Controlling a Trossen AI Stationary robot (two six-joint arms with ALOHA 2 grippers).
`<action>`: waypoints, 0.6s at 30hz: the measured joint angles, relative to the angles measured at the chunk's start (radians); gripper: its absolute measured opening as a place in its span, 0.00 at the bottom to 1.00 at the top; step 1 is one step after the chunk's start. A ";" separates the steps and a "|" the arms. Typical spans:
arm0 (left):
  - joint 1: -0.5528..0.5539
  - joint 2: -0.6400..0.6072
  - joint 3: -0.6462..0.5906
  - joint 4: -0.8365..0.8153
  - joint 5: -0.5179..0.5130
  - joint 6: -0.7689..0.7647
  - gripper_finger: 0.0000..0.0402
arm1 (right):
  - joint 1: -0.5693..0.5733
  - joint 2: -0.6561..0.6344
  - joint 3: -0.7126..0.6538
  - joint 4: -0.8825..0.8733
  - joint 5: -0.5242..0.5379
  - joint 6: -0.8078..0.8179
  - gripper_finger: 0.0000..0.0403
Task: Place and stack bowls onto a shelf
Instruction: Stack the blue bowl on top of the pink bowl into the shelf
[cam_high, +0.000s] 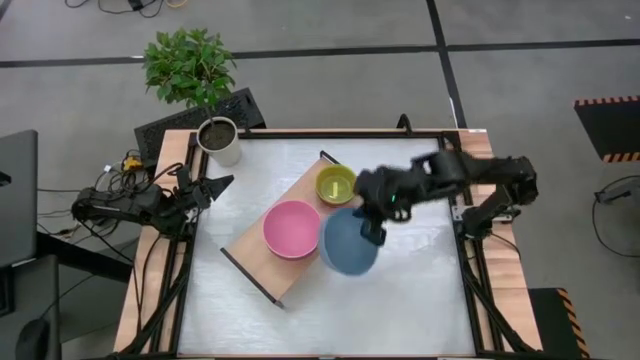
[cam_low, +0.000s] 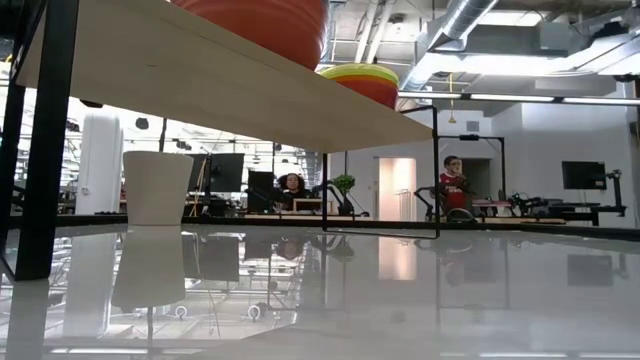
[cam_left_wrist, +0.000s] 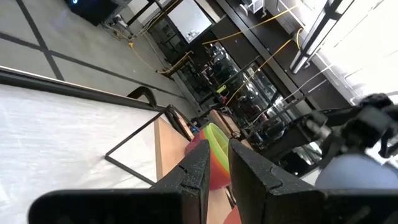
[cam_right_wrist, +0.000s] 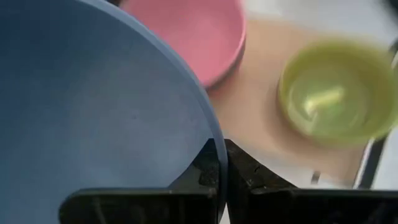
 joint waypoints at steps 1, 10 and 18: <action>0.000 0.000 0.000 0.000 0.000 -0.001 0.11 | -0.020 0.008 0.012 0.028 0.000 -0.028 0.06; 0.000 0.000 0.000 -0.001 0.000 -0.002 0.11 | -0.128 0.144 0.156 0.140 -0.024 -0.220 0.06; 0.000 0.000 0.000 -0.005 0.000 -0.002 0.11 | -0.163 0.290 0.298 0.148 -0.108 -0.311 0.06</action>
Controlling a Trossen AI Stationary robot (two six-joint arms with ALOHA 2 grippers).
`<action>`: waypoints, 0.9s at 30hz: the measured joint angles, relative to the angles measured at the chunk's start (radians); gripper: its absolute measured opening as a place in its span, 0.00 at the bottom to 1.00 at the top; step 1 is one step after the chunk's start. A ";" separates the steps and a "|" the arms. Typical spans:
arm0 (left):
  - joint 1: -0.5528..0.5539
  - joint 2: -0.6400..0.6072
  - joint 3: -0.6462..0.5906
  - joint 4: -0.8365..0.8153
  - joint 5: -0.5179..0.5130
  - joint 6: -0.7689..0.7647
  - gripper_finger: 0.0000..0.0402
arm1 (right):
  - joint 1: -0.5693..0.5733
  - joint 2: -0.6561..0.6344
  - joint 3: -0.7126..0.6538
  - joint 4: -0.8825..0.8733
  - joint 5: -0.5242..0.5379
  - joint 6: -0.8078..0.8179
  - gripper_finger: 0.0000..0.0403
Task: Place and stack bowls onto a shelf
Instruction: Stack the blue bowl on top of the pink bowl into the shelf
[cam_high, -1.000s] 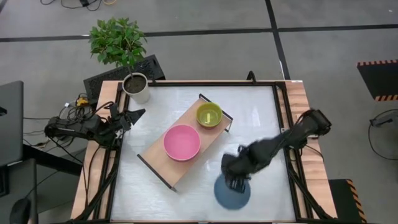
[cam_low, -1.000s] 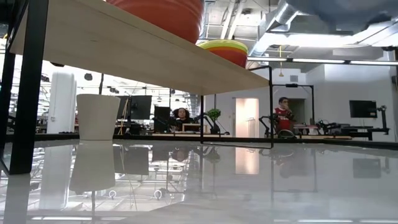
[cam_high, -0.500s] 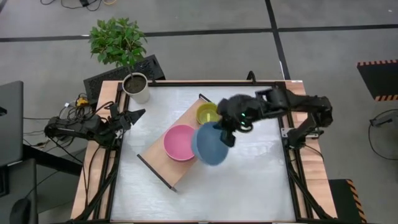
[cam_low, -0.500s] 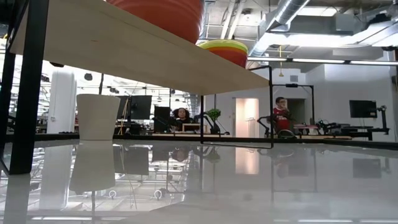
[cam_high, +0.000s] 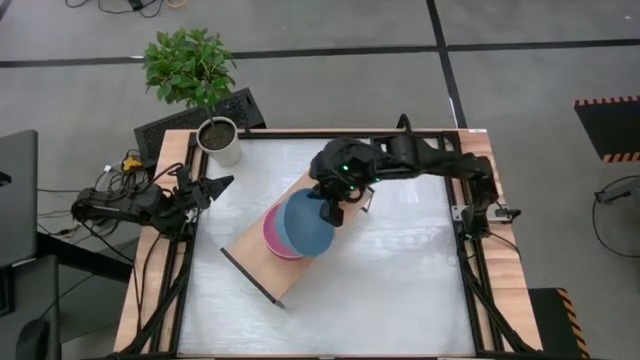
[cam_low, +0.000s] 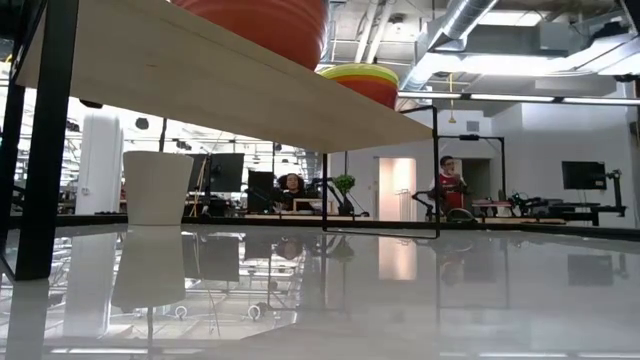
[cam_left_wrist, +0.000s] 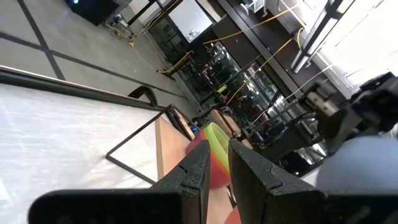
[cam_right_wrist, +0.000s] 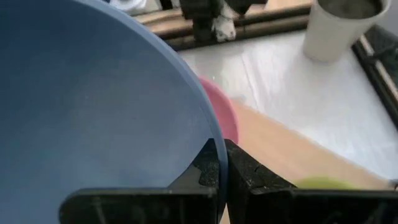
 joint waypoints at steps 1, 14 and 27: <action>0.000 0.000 0.000 0.000 0.000 0.000 0.11 | -0.006 0.009 0.014 0.016 -0.005 0.000 0.06; 0.000 0.000 0.000 -0.007 0.001 0.000 0.11 | -0.041 0.091 0.033 -0.082 -0.015 -0.015 0.07; 0.000 0.000 0.000 -0.014 -0.032 0.003 0.11 | -0.041 0.080 0.032 -0.056 -0.059 -0.031 0.40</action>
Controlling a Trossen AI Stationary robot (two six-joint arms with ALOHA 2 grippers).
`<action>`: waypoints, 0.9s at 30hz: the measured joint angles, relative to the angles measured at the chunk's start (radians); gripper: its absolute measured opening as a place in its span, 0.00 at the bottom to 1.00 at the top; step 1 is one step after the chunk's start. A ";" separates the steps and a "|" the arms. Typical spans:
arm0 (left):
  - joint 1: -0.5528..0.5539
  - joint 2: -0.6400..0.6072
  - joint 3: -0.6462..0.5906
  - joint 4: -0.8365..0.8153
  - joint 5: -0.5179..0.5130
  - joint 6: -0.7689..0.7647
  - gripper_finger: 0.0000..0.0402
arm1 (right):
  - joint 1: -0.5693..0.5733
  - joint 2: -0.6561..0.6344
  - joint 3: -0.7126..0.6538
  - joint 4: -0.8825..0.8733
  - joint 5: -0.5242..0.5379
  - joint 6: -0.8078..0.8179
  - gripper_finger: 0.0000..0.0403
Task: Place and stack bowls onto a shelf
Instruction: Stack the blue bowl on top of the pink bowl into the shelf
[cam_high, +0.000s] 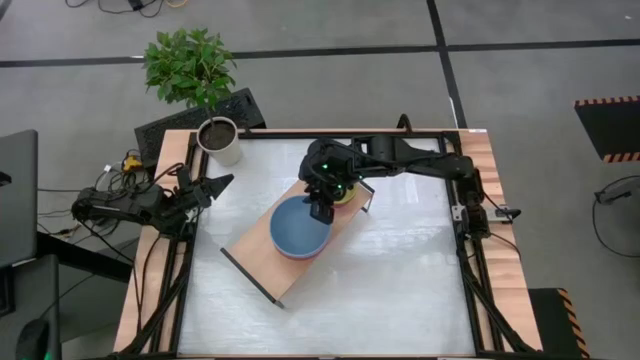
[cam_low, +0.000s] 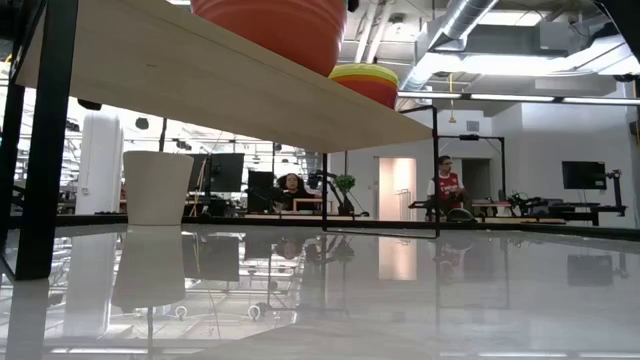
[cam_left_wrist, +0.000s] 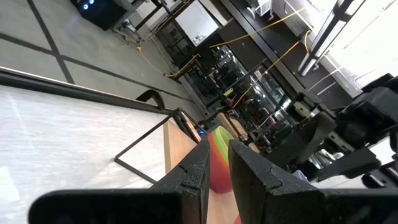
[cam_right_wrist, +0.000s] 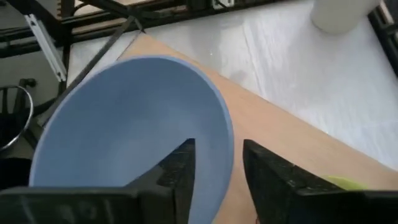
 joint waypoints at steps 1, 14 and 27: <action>0.000 0.000 0.000 0.000 0.000 0.000 0.11 | 0.001 -0.003 0.000 0.018 0.000 -0.006 0.41; 0.000 0.000 0.000 -0.008 -0.014 0.005 0.11 | 0.014 -0.074 0.007 0.217 -0.265 -0.041 0.37; 0.000 0.000 0.000 -0.008 -0.015 0.022 0.11 | -0.025 -0.306 -0.156 0.050 -0.207 -0.079 0.27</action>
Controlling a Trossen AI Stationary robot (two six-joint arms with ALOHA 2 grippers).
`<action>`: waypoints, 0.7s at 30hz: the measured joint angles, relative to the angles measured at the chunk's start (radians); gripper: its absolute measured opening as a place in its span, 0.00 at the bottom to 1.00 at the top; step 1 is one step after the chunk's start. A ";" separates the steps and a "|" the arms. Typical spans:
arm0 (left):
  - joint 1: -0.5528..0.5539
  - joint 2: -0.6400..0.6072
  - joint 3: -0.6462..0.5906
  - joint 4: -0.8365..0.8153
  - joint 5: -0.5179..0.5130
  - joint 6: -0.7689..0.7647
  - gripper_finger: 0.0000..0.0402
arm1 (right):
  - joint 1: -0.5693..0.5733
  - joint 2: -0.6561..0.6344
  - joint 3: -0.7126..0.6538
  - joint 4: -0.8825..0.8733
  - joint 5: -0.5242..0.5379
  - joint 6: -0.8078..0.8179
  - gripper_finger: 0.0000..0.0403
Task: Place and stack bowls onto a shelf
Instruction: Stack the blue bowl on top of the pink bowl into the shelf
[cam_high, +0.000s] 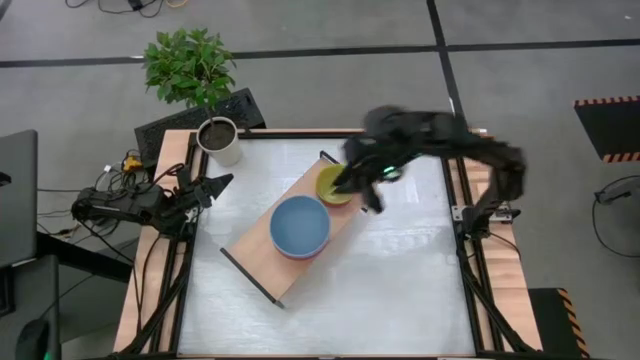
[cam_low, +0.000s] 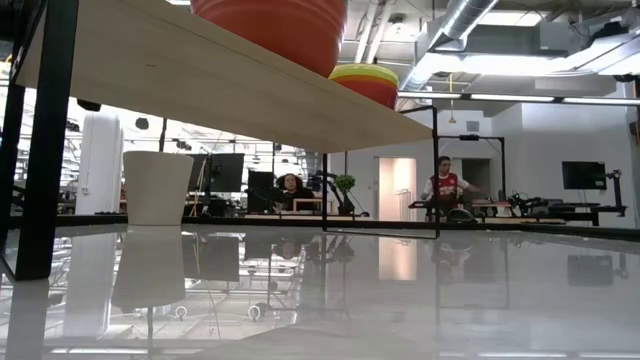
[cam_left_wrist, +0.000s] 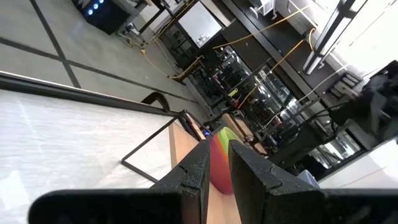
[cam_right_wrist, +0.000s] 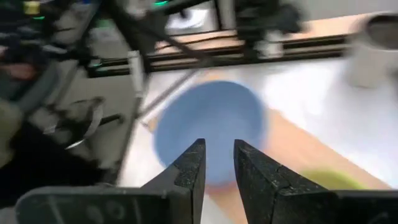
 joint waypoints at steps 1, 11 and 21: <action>0.000 0.000 0.000 -0.001 0.000 0.004 0.11 | -0.002 -0.040 -0.028 -0.011 0.039 0.000 0.27; 0.000 0.000 0.000 -0.018 -0.006 0.006 0.11 | 0.035 -0.340 -0.719 0.752 0.160 0.116 0.27; 0.000 0.000 0.000 -0.023 -0.031 0.004 0.11 | 0.096 -0.295 -0.983 1.220 0.158 0.177 0.27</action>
